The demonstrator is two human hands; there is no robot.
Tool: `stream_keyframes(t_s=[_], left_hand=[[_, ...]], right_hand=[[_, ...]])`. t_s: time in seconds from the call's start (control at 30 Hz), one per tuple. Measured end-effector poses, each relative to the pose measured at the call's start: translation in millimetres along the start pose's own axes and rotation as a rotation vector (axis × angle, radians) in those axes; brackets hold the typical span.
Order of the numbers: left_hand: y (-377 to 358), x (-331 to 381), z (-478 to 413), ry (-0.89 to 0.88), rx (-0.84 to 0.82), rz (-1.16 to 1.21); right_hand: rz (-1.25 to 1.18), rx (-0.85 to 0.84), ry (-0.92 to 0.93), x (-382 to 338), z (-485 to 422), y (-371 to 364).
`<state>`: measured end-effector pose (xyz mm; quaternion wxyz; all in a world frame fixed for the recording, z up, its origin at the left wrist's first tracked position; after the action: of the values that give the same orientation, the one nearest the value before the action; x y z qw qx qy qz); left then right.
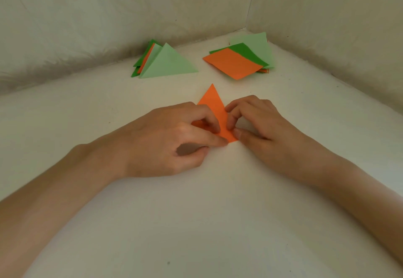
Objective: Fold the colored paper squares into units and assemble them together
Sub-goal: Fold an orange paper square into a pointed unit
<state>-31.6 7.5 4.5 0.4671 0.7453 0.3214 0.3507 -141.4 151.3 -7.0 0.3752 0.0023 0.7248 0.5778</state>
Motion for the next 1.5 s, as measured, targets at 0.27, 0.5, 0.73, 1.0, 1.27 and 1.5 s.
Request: stream_keyframes(t_s=[0.27, 0.5, 0.73, 1.0, 1.27, 1.5], left_hand=[[-2.2, -16.8, -1.3, 0.171, 0.121, 0.217], [-4.6, -18.7, -2.2, 0.230, 0.172, 0.249], [-4.6, -19.1, -2.3, 0.230, 0.179, 0.231], [-4.3, -16.6, -3.5, 0.184, 0.182, 0.144], [-1.9, -9.0, -7.4, 0.085, 0.173, -0.050], [-2.1, -13.6, -3.5, 0.149, 0.176, 0.000]], right_hand=[[0.012, -0.042, 0.087, 7.0, 6.5, 15.9], [0.084, 0.110, 0.276, -5.2, 12.4, 27.9], [0.121, 0.041, 0.268, 1.6, 7.4, 13.8], [0.034, 0.113, 0.156, 1.0, 2.4, 10.7], [0.211, 0.140, 0.351, -1.3, 10.8, 21.4], [0.296, 0.305, 0.393, -8.0, 9.3, 13.4]])
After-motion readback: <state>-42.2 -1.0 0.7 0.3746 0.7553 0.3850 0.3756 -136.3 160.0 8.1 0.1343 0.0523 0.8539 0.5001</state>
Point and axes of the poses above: each hand's wrist, its own z-axis away from the middle knuckle, its own y-axis out of the back of the hand, x = y × z, the point moved 3 cm from there along -z, towards the middle knuckle, and after that the axes turned 11 degrees about -y, right-handed, at the moved point
